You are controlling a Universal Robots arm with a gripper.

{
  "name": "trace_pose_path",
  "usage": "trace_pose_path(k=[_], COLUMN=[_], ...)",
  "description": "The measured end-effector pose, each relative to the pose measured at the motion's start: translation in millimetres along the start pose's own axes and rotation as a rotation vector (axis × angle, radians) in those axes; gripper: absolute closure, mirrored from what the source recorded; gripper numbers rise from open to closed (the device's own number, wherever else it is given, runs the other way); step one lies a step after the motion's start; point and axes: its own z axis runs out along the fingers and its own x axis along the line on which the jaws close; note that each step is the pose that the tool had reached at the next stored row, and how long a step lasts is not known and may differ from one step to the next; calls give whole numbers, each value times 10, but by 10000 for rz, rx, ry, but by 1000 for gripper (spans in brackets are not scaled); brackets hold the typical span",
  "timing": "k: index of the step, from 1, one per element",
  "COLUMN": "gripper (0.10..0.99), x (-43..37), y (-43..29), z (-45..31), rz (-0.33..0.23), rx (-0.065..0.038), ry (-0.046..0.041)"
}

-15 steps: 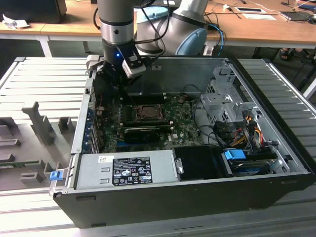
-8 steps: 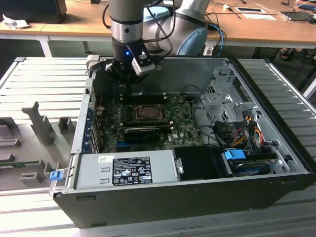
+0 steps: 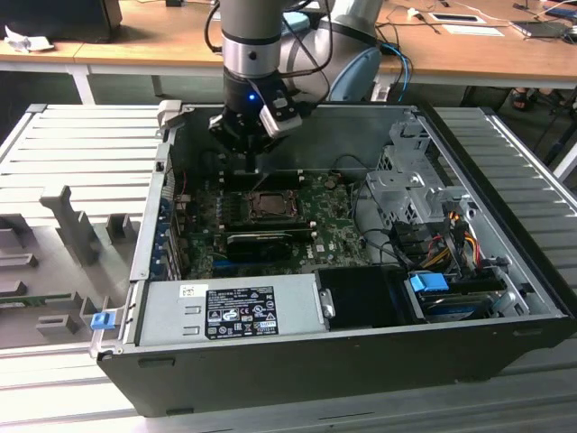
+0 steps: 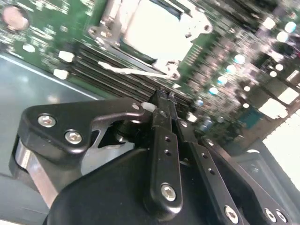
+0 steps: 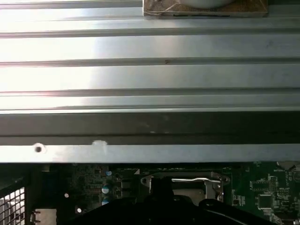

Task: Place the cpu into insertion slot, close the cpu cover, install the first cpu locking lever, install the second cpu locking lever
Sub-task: 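Install the first cpu locking lever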

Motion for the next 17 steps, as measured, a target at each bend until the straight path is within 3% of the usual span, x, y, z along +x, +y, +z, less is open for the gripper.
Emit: trace_pose_path(k=[1, 2, 4, 5, 12, 13, 17], gripper=[980, 980, 980, 980, 980, 980, 980], x=[-142, -174, -182, -184, -206, -254, -271], y=[2, 2, 0, -5, -33, -35, -32], z=[-1, 2, 7, 17, 166, 220, 250], rz=[2, -3, -3, -3, 0, -1, -264], rx=[-17, -125, -440, -480, -488, -488, -495], ry=[1, 1, 8, 7, 6, 7, 13])
